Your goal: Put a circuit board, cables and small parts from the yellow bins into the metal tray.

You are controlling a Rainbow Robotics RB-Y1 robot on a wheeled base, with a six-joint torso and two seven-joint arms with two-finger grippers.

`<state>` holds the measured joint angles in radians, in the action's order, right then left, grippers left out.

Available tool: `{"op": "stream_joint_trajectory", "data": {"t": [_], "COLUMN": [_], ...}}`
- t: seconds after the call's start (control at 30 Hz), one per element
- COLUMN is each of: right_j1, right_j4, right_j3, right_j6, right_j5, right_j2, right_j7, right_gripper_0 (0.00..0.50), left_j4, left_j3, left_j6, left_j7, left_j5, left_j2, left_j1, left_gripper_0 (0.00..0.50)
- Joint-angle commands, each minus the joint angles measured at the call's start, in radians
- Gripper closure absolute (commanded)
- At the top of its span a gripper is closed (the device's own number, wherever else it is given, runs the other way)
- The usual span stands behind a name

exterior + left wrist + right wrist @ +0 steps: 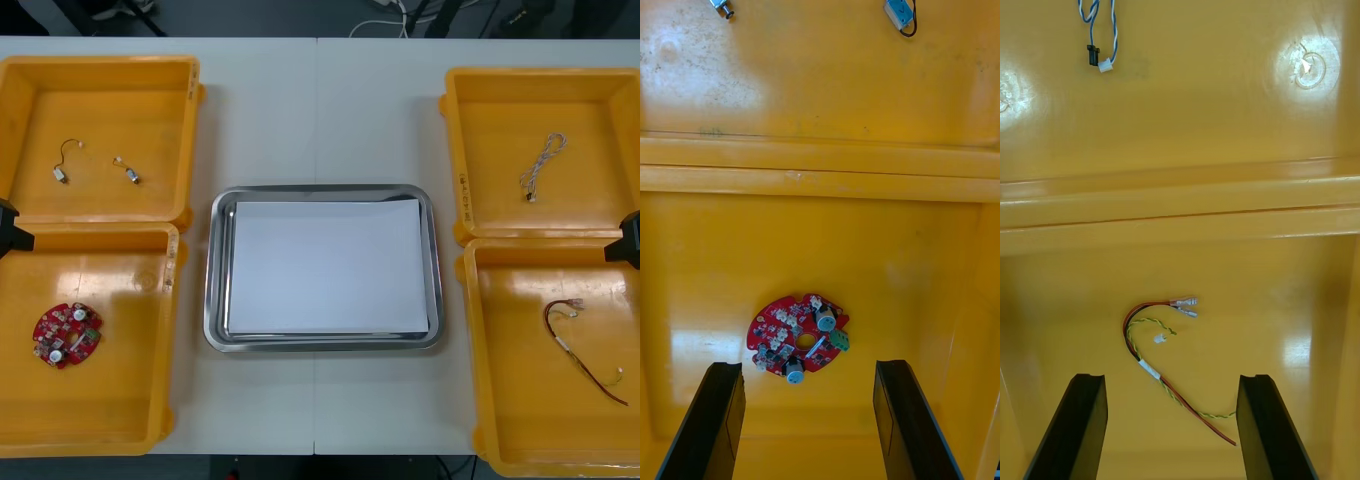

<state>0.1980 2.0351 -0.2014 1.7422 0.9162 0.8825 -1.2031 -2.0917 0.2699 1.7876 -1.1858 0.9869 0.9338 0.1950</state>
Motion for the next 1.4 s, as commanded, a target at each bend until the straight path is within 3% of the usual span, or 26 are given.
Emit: {"op": "stream_joint_trajectory", "data": {"t": [0.03,1.4], "right_j1": [-0.008,-0.008], "right_j4": [0.027,0.027], "right_j3": [-0.033,-0.033], "right_j6": [0.005,0.005], "right_j5": [0.0,0.0], "right_j2": [-0.008,-0.008], "right_j7": [-0.007,-0.007], "right_gripper_0": [0.0,0.0], "left_j4": [-0.002,-0.002], "left_j3": [-0.008,-0.008], "left_j6": [-0.01,-0.01], "left_j7": [-0.068,-0.068], "left_j5": [0.007,0.007], "left_j2": [0.04,0.04], "left_j1": [0.032,0.032], "left_gripper_0": [0.0,0.0]}}
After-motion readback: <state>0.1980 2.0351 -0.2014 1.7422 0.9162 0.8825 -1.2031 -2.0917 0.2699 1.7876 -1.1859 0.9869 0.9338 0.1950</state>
